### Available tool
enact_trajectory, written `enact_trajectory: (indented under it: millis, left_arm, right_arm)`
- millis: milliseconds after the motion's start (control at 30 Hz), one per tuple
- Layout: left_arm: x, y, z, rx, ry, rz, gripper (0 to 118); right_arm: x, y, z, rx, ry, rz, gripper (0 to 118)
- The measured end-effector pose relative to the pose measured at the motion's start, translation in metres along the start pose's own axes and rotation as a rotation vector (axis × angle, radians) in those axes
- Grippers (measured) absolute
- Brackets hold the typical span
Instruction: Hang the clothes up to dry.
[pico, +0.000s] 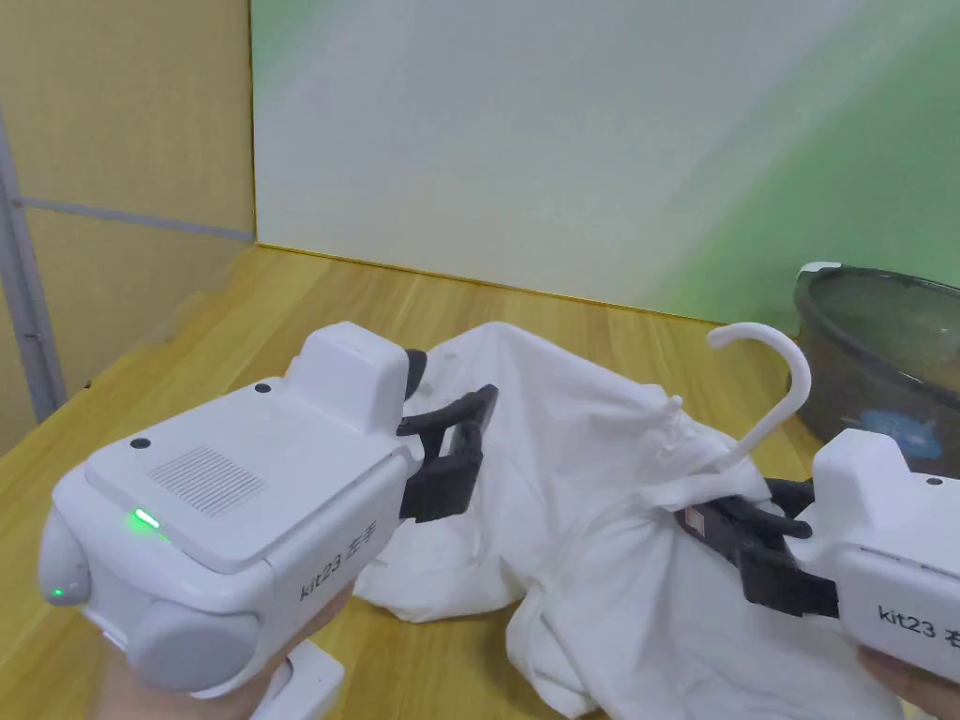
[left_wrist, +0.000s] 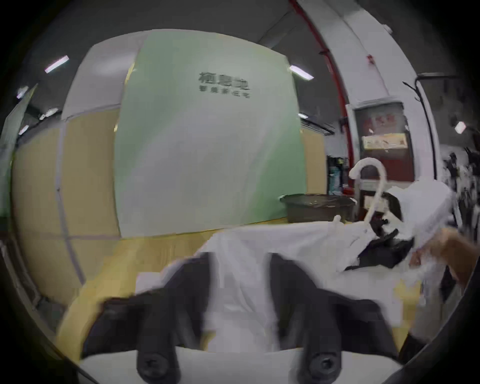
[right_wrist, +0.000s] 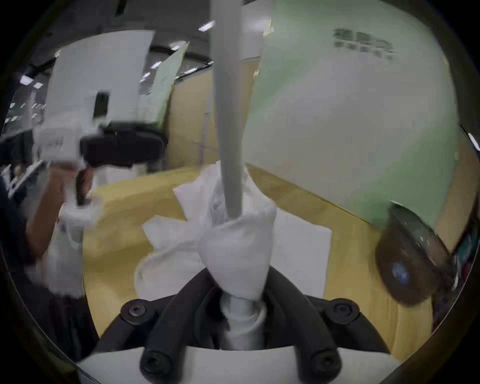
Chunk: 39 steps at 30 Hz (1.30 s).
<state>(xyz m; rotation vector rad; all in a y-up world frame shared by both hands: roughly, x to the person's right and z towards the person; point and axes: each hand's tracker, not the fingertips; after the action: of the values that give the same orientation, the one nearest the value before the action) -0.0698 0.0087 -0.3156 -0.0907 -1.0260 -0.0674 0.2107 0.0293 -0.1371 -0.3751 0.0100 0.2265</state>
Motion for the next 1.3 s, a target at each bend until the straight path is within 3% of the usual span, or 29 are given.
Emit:
enact_trajectory:
  millis: [33, 67, 100, 200, 233, 267, 300, 367, 400, 467, 633, 667, 700, 767, 867, 933, 1000, 1067, 1100, 1167, 1200, 1300]
  left_arm:
    - [0.003, -0.004, -0.003, 0.0, 0.036, 0.059, 0]
    - [0.006, -0.009, -0.006, 0.024, 0.072, 0.084, 0]
    - [0.009, -0.015, -0.009, 0.04, 0.112, 0.081, 0]
    - [0.02, -0.023, -0.021, -0.023, 0.236, 0.088, 0]
    - [0.023, -0.028, -0.024, -0.017, 0.252, 0.078, 0]
    - [0.025, -0.031, -0.027, -0.048, 0.284, 0.094, 0]
    - [0.028, -0.035, -0.028, -0.055, 0.314, 0.1, 0]
    - [0.03, -0.043, -0.028, -0.058, 0.313, 0.129, 0]
    - [0.03, -0.046, -0.028, -0.066, 0.305, 0.128, 0]
    - [0.029, -0.05, -0.026, -0.099, 0.279, 0.132, 0]
    - [0.026, -0.049, -0.011, -0.096, 0.324, 0.112, 0]
    - [0.026, -0.048, -0.01, -0.09, 0.335, 0.113, 0]
    - [0.027, -0.047, -0.009, -0.088, 0.357, 0.102, 0]
    - [0.028, -0.046, -0.007, -0.078, 0.365, 0.097, 0]
    - [0.029, -0.045, -0.004, -0.071, 0.363, 0.103, 0]
    - [0.027, -0.046, -0.002, -0.059, 0.265, 0.103, 0]
    - [0.025, -0.048, -0.001, -0.065, 0.094, 0.067, 0]
    - [0.022, -0.049, 0.002, -0.085, -0.083, 0.068, 0]
    - [0.02, -0.05, 0.003, -0.079, -0.146, 0.096, 0]
    - [0.02, -0.053, 0.004, -0.091, -0.234, 0.115, 0]
    - [0.021, -0.055, 0.005, -0.085, -0.298, 0.085, 0]
    - [0.024, -0.053, 0.009, -0.052, -0.416, 0.025, 0]
  right_arm:
    - [0.001, -0.005, -0.002, 0.035, -0.023, -0.07, 5]
    - [-0.006, -0.016, -0.003, -0.036, -0.055, -0.237, 5]
    - [-0.013, -0.009, 0.001, 0.11, -0.142, -0.176, 5]
    - [-0.026, -0.019, -0.005, 0.079, -0.201, -0.291, 5]
    - [-0.034, -0.013, -0.005, 0.134, -0.285, -0.188, 5]
    - [-0.037, -0.014, -0.006, 0.126, -0.306, -0.204, 5]
    - [-0.039, -0.021, -0.009, 0.065, -0.293, -0.313, 5]
    - [-0.041, -0.025, -0.01, 0.074, -0.309, -0.32, 5]
    - [-0.043, -0.024, -0.008, 0.094, -0.337, -0.278, 5]
    - [-0.043, -0.026, -0.003, 0.087, -0.343, -0.267, 5]
    - [-0.041, -0.034, 0.019, 0.106, -0.359, -0.287, 5]
    - [-0.04, -0.042, 0.018, 0.048, -0.379, -0.367, 5]
    - [-0.042, -0.039, 0.021, 0.104, -0.394, -0.274, 5]
    - [-0.04, -0.048, 0.022, 0.073, -0.393, -0.386, 5]
    - [-0.042, -0.052, 0.024, 0.083, -0.384, -0.362, 5]
    - [-0.044, -0.054, 0.026, 0.088, -0.342, -0.336, 5]
    - [-0.044, -0.057, 0.031, 0.137, -0.227, -0.29, 5]
    - [-0.045, -0.056, 0.035, 0.164, -0.181, -0.302, 5]
    - [-0.045, -0.06, 0.038, 0.163, -0.149, -0.357, 5]
    - [-0.045, -0.062, 0.038, 0.173, -0.09, -0.365, 5]
    - [-0.047, -0.06, 0.037, 0.193, -0.075, -0.308, 5]
    - [-0.048, -0.056, 0.035, 0.2, 0.021, -0.253, 5]
